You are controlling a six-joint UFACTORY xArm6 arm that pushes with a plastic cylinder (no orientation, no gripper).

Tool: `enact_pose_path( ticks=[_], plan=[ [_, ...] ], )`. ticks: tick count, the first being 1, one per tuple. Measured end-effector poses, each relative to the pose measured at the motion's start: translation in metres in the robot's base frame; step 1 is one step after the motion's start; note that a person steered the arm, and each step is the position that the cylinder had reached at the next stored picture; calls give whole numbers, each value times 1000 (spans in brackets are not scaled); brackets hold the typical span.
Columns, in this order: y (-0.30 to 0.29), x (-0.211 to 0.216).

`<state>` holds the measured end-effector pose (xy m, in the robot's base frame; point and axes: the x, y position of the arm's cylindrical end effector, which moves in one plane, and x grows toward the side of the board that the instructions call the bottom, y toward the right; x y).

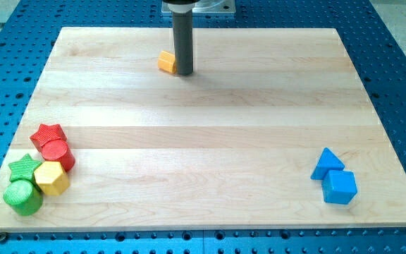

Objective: Move the yellow heart to the top left corner of the board

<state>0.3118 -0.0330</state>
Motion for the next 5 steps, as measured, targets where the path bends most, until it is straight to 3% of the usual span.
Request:
enact_pose_path(
  ticks=[2,3,4,5],
  plan=[
    [-120,-24],
    [-41,-7],
    [-31,-36],
    [-93,-43]
  ],
)
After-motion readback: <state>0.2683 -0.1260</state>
